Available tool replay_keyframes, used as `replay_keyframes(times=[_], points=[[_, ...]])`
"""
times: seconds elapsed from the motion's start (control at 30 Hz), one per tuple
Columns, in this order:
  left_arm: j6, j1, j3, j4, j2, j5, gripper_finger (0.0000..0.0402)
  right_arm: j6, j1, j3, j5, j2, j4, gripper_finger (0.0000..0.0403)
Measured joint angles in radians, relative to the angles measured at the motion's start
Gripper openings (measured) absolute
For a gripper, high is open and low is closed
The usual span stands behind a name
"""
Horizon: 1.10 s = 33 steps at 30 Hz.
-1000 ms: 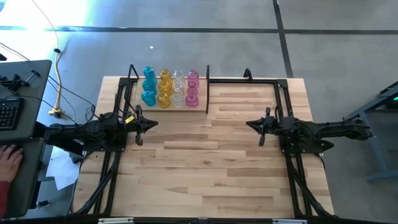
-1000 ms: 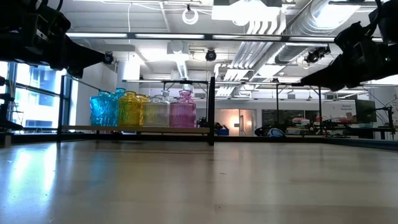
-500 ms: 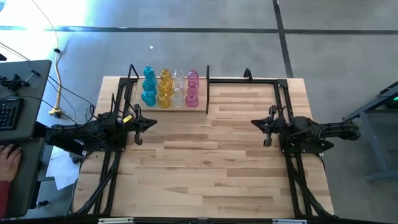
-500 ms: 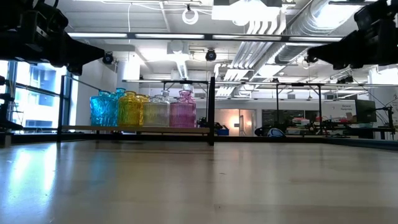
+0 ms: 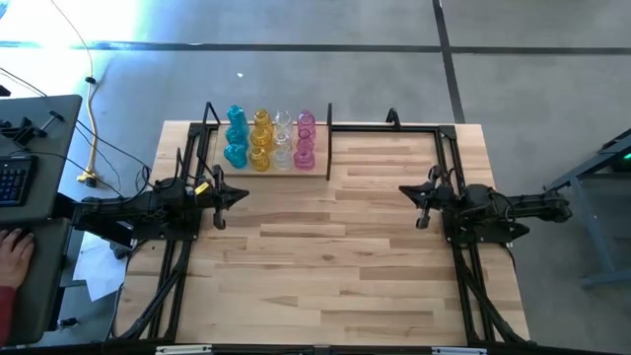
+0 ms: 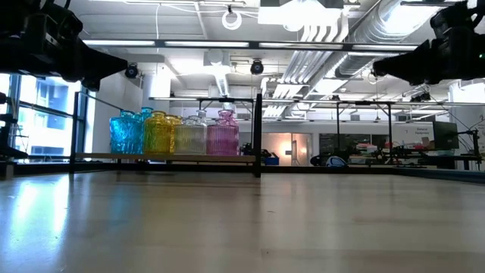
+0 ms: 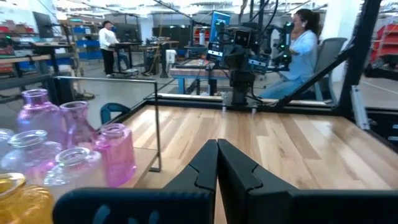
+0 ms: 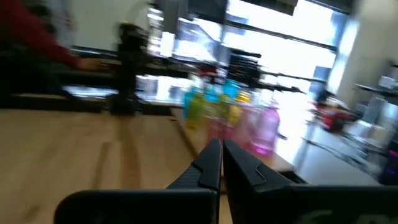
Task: Sort vases onto shelf
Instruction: Return to Home Position
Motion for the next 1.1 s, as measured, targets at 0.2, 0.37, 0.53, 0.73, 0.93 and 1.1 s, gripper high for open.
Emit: replay_keyframes(times=[0.2, 0.37, 0.53, 0.73, 0.93, 1.1], points=[[0.006, 0.0, 0.0, 0.008, 0.0, -0.058, 0.0001, 0.027, -0.022, 0.0, 0.125, 0.002, -0.016, 0.0], [0.005, 0.0, 0.0, 0.008, 0.003, -0.053, 0.0001, 0.095, -0.055, 0.0, 0.125, 0.013, -0.024, 0.0], [-0.035, 0.0, 0.0, 0.008, 0.003, -0.051, 0.0001, 0.068, -0.067, 0.0, 0.125, 0.015, -0.025, 0.0], [-0.055, 0.0, 0.0, 0.008, 0.003, -0.051, 0.0001, 0.049, -0.067, 0.0, 0.124, 0.015, -0.025, 0.0], [-0.055, 0.0, 0.0, 0.008, 0.003, -0.051, 0.0001, 0.049, -0.067, 0.0, 0.123, 0.015, -0.026, 0.0], [-0.055, 0.0, 0.0, 0.008, 0.003, -0.051, 0.0001, 0.049, -0.067, 0.0, 0.122, 0.015, -0.026, 0.0]])
